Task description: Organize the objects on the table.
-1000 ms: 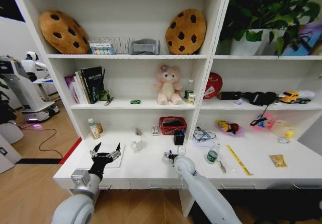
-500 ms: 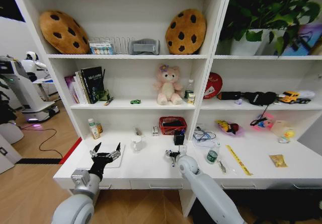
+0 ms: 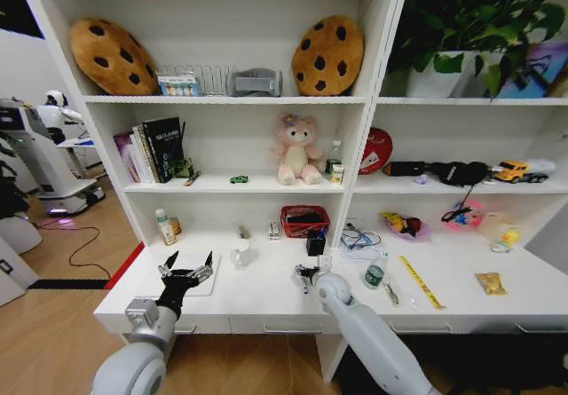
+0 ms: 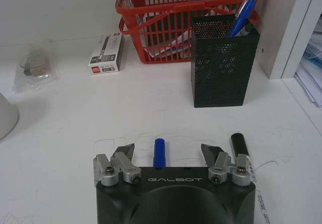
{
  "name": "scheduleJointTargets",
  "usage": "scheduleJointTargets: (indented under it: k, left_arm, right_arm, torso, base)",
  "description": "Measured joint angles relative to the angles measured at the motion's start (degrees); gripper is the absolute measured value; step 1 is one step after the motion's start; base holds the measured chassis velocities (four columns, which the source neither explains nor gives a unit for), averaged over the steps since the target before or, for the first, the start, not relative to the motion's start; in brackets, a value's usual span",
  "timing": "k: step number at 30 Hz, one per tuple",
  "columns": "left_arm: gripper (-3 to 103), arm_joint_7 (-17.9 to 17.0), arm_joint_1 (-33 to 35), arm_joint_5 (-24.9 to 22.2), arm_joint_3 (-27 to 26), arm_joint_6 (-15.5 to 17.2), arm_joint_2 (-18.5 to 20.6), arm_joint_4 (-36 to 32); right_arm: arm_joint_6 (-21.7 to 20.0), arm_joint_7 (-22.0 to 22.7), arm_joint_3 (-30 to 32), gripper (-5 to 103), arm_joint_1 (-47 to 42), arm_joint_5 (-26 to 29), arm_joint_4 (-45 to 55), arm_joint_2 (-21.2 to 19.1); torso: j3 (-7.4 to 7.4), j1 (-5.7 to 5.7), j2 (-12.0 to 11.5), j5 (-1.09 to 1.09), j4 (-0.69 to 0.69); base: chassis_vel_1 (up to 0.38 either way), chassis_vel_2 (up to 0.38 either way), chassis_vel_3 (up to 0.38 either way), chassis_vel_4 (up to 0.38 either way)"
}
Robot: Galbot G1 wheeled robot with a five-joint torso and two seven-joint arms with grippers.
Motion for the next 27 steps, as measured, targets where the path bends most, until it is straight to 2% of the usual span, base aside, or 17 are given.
scheduleJointTargets:
  k: [9, 20, 24, 27]
  left_arm:
    - [100, 0.00, 0.00, 0.00, 0.00, 0.00, 0.00, 0.00]
    - [100, 0.00, 0.00, 0.00, 0.00, 0.00, 0.00, 0.00]
    - [100, 0.00, 0.00, 0.00, 0.00, 0.00, 0.00, 0.00]
    - [100, 0.00, 0.00, 0.00, 0.00, 0.00, 0.00, 0.00]
  right_arm:
    - [-0.25, 1.01, -0.84, 73, 0.83, 1.04, -0.99, 1.27]
    - [-0.63, 0.84, -0.14, 70, 0.47, 0.99, -1.29, 0.55]
    - [-0.63, 0.32, -0.03, 66, 0.37, 0.68, -1.64, 0.88]
    - [-0.63, 0.23, -0.05, 59, 0.48, 0.32, -2.24, 1.28]
  torso:
    - [0.00, 0.00, 0.00, 0.00, 0.00]
    - [0.00, 0.00, 0.00, 0.00, -0.01]
    - [0.00, 0.00, 0.00, 0.00, 0.00]
    - [0.00, 0.00, 0.00, 0.00, 0.00]
  base:
    - [0.000, 0.000, 0.000, 0.000]
    - [0.000, 0.000, 0.000, 0.000]
    - [0.000, 0.000, 0.000, 0.000]
    - [0.000, 0.000, 0.000, 0.000]
